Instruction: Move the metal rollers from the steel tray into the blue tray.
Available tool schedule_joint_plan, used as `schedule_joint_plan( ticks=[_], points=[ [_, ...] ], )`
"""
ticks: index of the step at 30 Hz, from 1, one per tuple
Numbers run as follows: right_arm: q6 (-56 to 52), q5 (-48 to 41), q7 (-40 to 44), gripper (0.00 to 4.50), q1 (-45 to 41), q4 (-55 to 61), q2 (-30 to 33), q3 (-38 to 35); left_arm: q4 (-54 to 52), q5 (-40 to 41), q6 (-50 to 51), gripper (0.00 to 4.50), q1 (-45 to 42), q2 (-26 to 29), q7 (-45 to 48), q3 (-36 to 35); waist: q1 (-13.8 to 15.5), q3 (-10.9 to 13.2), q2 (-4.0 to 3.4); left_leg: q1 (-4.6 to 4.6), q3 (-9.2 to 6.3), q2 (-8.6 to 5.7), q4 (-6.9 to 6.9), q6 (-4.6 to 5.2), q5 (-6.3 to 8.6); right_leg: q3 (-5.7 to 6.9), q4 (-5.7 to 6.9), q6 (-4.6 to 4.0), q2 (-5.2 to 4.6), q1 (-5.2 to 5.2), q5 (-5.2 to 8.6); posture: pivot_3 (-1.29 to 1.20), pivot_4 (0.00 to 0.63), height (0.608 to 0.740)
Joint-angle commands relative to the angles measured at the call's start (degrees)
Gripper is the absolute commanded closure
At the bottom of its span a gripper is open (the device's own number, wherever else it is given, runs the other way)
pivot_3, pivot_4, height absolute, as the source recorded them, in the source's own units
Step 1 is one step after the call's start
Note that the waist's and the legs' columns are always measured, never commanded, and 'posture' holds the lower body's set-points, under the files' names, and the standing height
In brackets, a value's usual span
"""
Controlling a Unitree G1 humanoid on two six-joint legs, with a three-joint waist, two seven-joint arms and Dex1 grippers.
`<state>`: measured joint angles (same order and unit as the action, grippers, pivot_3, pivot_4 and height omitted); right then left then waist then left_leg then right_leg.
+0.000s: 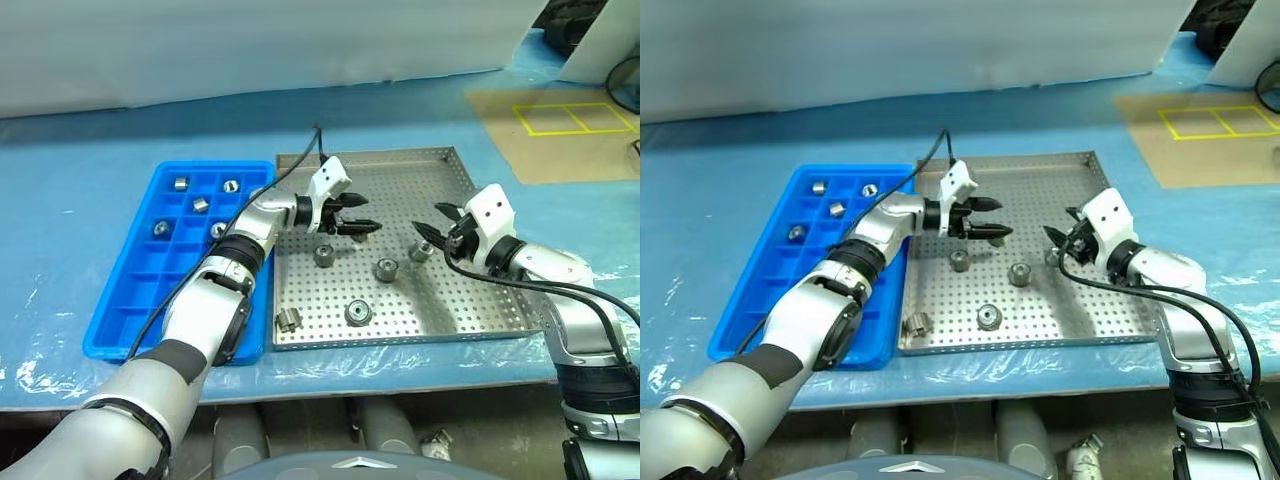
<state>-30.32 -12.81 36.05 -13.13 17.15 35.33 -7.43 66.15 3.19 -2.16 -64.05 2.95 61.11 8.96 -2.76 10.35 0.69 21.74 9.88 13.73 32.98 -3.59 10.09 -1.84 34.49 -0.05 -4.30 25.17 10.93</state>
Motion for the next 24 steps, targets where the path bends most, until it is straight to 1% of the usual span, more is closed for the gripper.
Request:
schedule_joint_plan(
  ticks=[1, 3, 7, 16, 24],
  points=[
    [-2.43, -3.88, -0.99, 1.82, 0.68, 6.40, -0.34, -3.79, 4.52, -4.28, -3.33, 0.85, -2.10, -0.05, -2.82, 1.33, -0.49, 0.00, 0.00, 0.01, 0.00, -0.01, 0.02, 0.01, 0.01, 0.00, 0.00, 0.00, -0.01, 0.00, 0.00, -0.58, 0.150, 0.740],
    [-4.48, -5.69, -0.73, 1.82, 2.02, 9.13, 0.05, -4.43, 5.97, -6.15, -4.23, 0.85, -2.49, -0.20, -3.51, 1.79, -1.03, 0.00, 0.00, 0.03, 0.00, -0.02, 0.03, 0.03, 0.02, 0.01, -0.02, 0.01, -0.01, 0.00, 0.00, -0.60, 0.150, 0.740],
    [-6.06, -5.68, -2.12, 1.82, 4.53, 11.88, 0.69, -4.87, 7.45, -9.02, -5.74, 0.85, -2.68, -0.32, -4.42, 2.64, -1.34, -0.01, -0.01, 0.03, -0.02, -0.01, 0.04, 0.15, 0.09, 0.04, -0.22, 0.01, -0.03, -0.14, 0.00, -0.62, 0.150, 0.740],
    [-6.76, -5.13, -5.18, 1.82, 6.51, 13.88, 0.64, -4.21, 8.85, -11.36, -5.02, 0.85, -2.10, -2.64, -8.34, 2.06, -1.72, -0.03, -0.05, 0.19, -0.01, -0.04, 0.03, 0.43, 0.26, 0.04, -0.75, 0.08, -0.04, -0.27, -0.07, -0.66, 0.150, 0.740],
    [-6.80, -5.03, -6.25, 1.82, 8.14, 14.85, 1.05, -4.47, 9.14, -13.01, -5.88, 0.85, -1.70, -2.66, -11.79, 2.06, -2.86, -0.03, -0.06, 0.14, -0.01, -0.07, 0.08, 0.46, 0.28, 0.04, -0.79, 0.08, -0.07, -0.37, -0.07, -0.67, 0.150, 0.740]
  ],
)
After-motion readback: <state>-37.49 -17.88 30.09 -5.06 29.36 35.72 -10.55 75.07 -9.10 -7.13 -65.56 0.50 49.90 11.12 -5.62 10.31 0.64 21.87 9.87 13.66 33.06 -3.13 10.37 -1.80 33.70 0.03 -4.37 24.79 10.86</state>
